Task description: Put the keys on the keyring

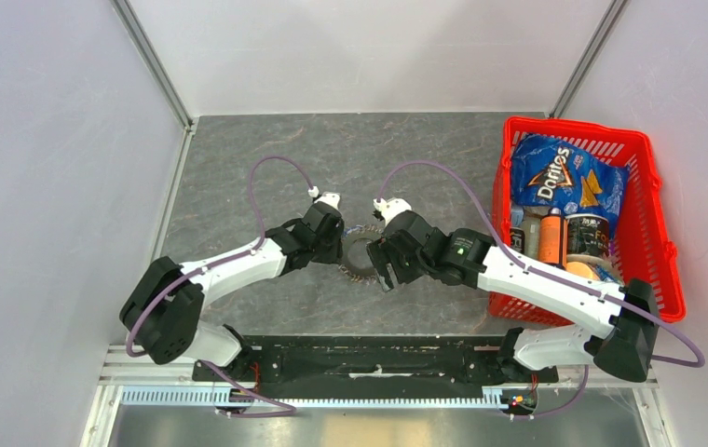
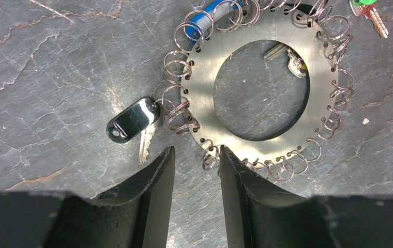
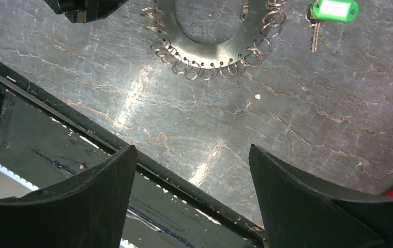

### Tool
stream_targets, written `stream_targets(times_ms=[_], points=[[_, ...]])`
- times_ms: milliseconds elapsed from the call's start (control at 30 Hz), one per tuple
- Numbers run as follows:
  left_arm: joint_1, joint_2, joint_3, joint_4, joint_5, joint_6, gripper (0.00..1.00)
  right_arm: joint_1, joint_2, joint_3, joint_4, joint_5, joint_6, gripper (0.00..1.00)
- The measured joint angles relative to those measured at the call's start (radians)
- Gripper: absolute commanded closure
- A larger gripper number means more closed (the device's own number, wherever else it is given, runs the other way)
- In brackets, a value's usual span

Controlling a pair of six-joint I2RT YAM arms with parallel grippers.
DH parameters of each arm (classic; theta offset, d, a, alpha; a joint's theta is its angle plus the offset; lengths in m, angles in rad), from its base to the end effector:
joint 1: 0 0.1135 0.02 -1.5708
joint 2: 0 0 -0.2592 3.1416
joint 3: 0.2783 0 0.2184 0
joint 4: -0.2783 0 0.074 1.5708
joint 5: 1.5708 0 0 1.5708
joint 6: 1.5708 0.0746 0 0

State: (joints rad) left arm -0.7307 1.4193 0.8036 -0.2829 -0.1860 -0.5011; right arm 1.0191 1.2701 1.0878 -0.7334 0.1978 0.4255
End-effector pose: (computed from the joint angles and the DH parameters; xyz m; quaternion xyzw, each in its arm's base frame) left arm 0.2168 -0.1757 0.1822 0.0773 0.9373 -0.1181 0.3187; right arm 0.1437 0.2055 0.2653 -0.2452 0.9103 0.1415 0.3020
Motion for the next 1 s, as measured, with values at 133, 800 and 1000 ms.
stream_targets(times_ms=[133, 800, 1000], points=[[0.000, 0.013, 0.002, 0.008, 0.001, 0.002, 0.60, 0.000, -0.002, -0.001, 0.001, -0.002, 0.000, 0.13], [0.000, 0.102, 0.002, 0.074, 0.000, 0.027, 0.68, 0.000, -0.006, -0.019, 0.008, -0.017, 0.001, 0.13], [0.000, 0.114, 0.002, 0.078, -0.023, 0.035, 0.68, 0.000, -0.006, -0.021, 0.013, -0.021, 0.001, 0.13]])
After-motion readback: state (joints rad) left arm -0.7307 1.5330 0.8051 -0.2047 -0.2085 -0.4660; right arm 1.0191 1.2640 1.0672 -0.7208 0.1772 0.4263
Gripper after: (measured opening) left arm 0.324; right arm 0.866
